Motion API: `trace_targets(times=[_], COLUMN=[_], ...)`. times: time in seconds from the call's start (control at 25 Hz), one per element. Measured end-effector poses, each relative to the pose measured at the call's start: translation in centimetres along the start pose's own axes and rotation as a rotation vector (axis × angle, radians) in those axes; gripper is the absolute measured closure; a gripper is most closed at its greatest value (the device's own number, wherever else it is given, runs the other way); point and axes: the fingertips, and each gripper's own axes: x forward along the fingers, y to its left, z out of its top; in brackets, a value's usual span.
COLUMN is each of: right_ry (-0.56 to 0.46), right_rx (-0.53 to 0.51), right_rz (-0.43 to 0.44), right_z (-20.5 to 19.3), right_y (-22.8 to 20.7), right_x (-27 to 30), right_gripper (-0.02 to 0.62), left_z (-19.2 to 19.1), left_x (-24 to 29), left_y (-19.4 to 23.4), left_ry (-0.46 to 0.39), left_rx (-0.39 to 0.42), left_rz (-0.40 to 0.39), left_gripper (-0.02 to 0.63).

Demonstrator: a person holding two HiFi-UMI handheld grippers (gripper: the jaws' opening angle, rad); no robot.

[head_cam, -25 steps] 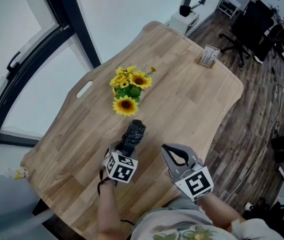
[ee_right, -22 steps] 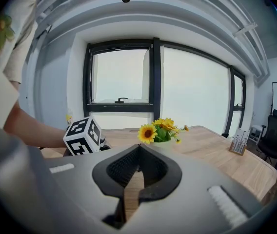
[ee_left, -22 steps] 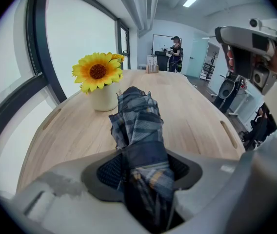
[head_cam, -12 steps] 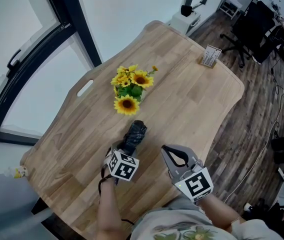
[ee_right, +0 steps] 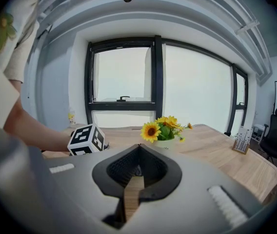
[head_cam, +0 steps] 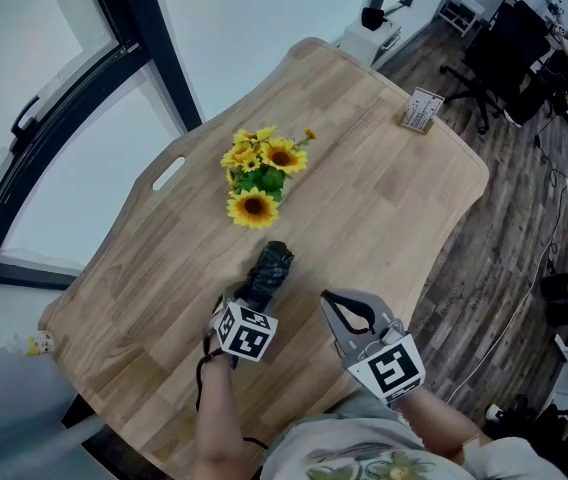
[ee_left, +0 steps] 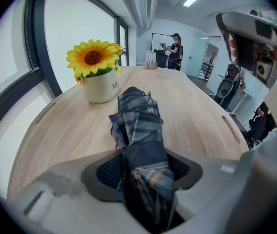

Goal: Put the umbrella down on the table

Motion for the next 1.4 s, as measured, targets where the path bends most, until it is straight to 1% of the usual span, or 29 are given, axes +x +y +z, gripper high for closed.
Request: trace_targets(times=[0.2,0.36,0.52,0.72,0.8,1.0,1.4], right_ry=[0.006,0.007,0.006,0.003,0.003,-0.013,-0.043], right_rx=[-0.001,-0.004,-0.006,-0.01,-0.013,-0.014,-0.037], right_rz=[0.007,0.015,0.021,0.022,0.023,0.022,0.027], right_z=[-0.1,0.0,0.0,0.0,0.0,0.5,1.4], right_y=[0.1,0.3,0.5,0.5,0.6,0.7,1.3], right_x=[0.2,0.4,0.6,0.5,0.4,-0.1,-1.5], right_gripper=[0.595,0.595,0.595,0.595,0.595,0.595,0.595], left_z=[-0.1,-0.2,-0.3,-0.3,-0.4,0.1,3.1], left_x=[0.2,0.4,0.4,0.6,0.6,0.1,-3.9], left_y=[-0.1,-0.2,-0.4,-0.9,-0.8,-0.1,0.6], left_ry=[-0.01,-0.004,-0.003,0.005,0.009,-0.007,-0.098], left_rx=[-0.009,-0.033,-0.031,-0.018,-0.025,-0.059,-0.04], left_rz=[-0.007,-0.034,-0.047,-0.056,-0.056,-0.019,0.065], left_gripper=[0.36,0.35,0.347,0.302,0.289,0.268,0.268])
